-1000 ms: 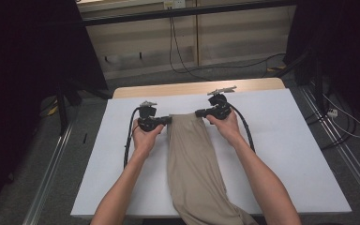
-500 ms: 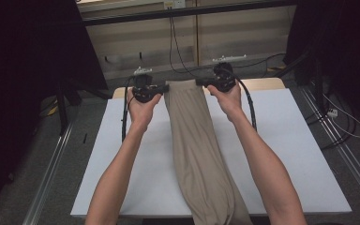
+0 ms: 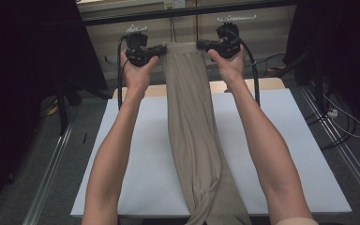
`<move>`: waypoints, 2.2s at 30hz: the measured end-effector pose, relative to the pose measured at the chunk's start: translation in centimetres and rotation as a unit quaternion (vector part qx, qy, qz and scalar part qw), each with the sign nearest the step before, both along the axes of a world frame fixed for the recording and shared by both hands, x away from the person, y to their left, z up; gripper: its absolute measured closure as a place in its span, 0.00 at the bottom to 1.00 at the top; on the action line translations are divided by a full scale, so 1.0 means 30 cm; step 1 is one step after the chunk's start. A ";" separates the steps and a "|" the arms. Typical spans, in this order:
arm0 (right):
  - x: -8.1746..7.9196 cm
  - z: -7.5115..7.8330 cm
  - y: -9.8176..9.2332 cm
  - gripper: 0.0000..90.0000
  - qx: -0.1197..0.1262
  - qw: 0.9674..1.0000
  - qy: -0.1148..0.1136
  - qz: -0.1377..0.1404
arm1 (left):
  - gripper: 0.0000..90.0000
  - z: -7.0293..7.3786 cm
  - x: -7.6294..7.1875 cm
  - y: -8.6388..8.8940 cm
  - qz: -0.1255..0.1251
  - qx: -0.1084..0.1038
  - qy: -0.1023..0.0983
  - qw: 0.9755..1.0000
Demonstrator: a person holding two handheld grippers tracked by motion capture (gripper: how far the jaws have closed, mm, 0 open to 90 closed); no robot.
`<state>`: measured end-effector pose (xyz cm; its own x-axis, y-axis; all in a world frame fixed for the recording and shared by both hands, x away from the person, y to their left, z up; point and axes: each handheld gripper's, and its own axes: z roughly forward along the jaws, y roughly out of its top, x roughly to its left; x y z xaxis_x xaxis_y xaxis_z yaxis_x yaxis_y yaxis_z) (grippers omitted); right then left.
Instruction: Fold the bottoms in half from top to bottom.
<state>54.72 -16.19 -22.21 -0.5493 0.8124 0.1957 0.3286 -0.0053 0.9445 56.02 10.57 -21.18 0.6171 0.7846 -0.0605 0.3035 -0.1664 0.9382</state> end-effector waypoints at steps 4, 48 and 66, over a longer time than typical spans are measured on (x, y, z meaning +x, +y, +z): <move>0.002 -0.005 -0.022 0.94 -0.004 1.000 0.001 -0.002 | 0.89 -0.031 -0.001 -0.022 -0.010 -0.001 0.008 1.000; -0.703 -0.644 -0.091 0.93 -0.081 0.977 0.114 0.163 | 0.88 -0.653 -0.708 0.010 -0.206 0.126 0.108 0.964; -0.885 -0.611 -0.077 0.76 -0.101 0.967 0.103 0.212 | 0.55 -0.706 -0.797 0.017 -0.213 0.125 0.151 0.957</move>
<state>28.15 -18.50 -40.54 -0.8077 0.5561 0.1962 0.4412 0.3492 0.8267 32.12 11.07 -42.36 0.8687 0.4782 -0.1292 0.4083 -0.5434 0.7335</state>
